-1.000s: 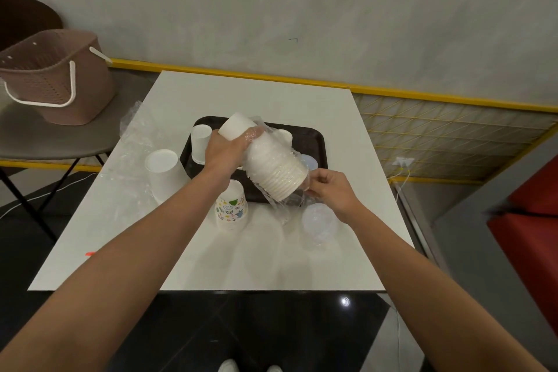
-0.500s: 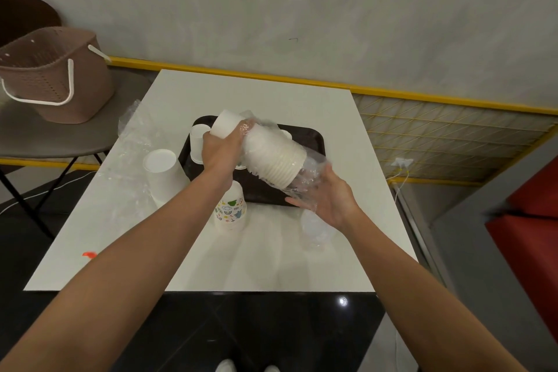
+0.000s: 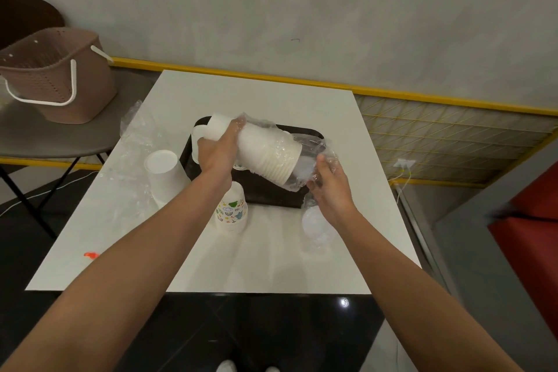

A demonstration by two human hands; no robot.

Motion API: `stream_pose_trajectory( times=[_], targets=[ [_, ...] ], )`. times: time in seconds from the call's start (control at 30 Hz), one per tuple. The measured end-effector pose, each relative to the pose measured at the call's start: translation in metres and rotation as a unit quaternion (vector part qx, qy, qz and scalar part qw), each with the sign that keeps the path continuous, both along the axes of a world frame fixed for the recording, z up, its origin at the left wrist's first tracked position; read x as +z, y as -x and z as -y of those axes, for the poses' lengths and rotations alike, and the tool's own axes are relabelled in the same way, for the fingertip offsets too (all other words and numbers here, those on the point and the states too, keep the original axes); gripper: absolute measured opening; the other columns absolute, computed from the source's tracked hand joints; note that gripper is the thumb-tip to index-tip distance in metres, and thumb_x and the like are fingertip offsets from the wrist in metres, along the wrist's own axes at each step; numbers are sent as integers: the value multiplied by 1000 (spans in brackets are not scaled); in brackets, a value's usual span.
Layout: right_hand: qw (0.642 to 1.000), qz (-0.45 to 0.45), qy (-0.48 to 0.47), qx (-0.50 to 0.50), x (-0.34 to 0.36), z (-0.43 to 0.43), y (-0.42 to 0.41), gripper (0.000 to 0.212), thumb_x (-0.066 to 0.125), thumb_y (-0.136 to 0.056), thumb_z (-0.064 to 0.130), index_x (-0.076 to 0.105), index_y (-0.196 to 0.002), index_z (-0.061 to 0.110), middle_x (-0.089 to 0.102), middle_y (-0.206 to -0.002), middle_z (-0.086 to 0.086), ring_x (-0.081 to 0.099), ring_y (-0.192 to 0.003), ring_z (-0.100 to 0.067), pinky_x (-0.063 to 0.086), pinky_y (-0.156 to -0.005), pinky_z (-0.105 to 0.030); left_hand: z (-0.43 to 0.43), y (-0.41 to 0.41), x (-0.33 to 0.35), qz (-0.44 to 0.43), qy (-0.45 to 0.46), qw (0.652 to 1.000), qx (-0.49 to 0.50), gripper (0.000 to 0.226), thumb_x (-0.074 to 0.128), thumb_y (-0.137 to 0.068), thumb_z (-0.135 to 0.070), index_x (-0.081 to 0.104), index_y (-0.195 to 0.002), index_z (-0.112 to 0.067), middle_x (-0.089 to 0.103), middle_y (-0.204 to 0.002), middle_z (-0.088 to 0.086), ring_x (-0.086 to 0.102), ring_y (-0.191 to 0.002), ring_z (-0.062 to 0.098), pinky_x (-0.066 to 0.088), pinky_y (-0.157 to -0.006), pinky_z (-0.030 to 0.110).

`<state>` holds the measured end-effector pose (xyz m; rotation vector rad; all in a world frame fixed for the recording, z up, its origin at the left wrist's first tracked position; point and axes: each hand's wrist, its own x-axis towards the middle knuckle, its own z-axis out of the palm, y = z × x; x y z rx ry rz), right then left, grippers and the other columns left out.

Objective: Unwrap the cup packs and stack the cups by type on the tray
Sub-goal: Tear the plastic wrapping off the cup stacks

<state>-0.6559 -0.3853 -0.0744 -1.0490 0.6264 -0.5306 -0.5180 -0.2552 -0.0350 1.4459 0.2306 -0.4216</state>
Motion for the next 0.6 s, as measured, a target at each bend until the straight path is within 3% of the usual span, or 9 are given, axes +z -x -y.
stream_pose_trajectory(
  times=[0.1, 0.17, 0.23, 0.33, 0.43, 0.5, 0.57, 0.6],
  targets=[
    [995, 16, -90, -50, 8, -2, -4, 15, 51, -96, 23, 57, -110, 18, 65, -107, -2, 62, -97, -15, 48, -96, -42, 1, 3, 1, -8, -2, 1000, 4, 81, 74, -68, -53, 42, -132, -16, 56, -116, 1, 55, -101, 18, 48, -80, 31],
    [988, 37, -127, -85, 11, -3, -8, 21, 47, -96, 15, 55, -115, 11, 68, -107, -7, 66, -97, -18, 54, -88, -42, 2, 4, 2, -6, -6, 1000, 11, 80, 72, -69, -53, 40, -133, -17, 55, -116, 1, 54, -101, 18, 47, -80, 31],
    [982, 36, -132, -128, 16, -5, -12, 20, 42, -95, 7, 51, -113, 5, 69, -95, -9, 69, -86, -19, 57, -73, -37, 1, 4, 2, -15, 0, 1000, 21, 81, 73, -68, -53, 41, -134, -18, 55, -117, 1, 55, -102, 18, 50, -87, 33],
    [977, -4, -105, -188, 18, -2, -17, 19, 38, -93, 0, 40, -109, 9, 60, -79, -9, 61, -74, -22, 48, -59, -31, -4, 4, 4, -42, 24, 998, 34, 75, 73, -67, -53, 45, -128, -18, 57, -116, 1, 56, -101, 18, 50, -87, 33],
    [972, -12, -101, -212, 21, 3, -17, 35, 37, -94, 0, 34, -124, 17, 48, -73, -4, 44, -60, -15, 37, -54, -26, -7, 3, 4, -50, 36, 997, 37, 64, 73, -68, -52, 48, -118, -21, 58, -112, 1, 56, -98, 16, 48, -79, 31],
    [984, -13, -52, -172, 25, 0, -15, 29, 45, -96, 12, 39, -119, 27, 50, -83, -1, 47, -67, -12, 42, -59, -25, -8, 3, 4, -51, 36, 997, 43, 63, 73, -68, -51, 47, -117, -21, 57, -110, 0, 56, -97, 16, 47, -79, 31],
    [995, -38, 45, -83, 23, -5, -13, 30, 54, -92, 33, 41, -119, 38, 55, -109, 1, 56, -93, -11, 51, -80, -30, -8, 2, 3, -54, 30, 997, 48, 71, 73, -67, -52, 46, -124, -19, 57, -111, 1, 56, -97, 17, 48, -81, 32],
    [993, -50, 102, -42, 20, -6, -10, 42, 59, -86, 44, 39, -122, 43, 50, -126, 1, 54, -109, -13, 50, -92, -36, -9, 1, 3, -54, 25, 997, 48, 74, 74, -66, -52, 46, -125, -19, 57, -110, 1, 56, -96, 17, 49, -83, 33]
  ],
)
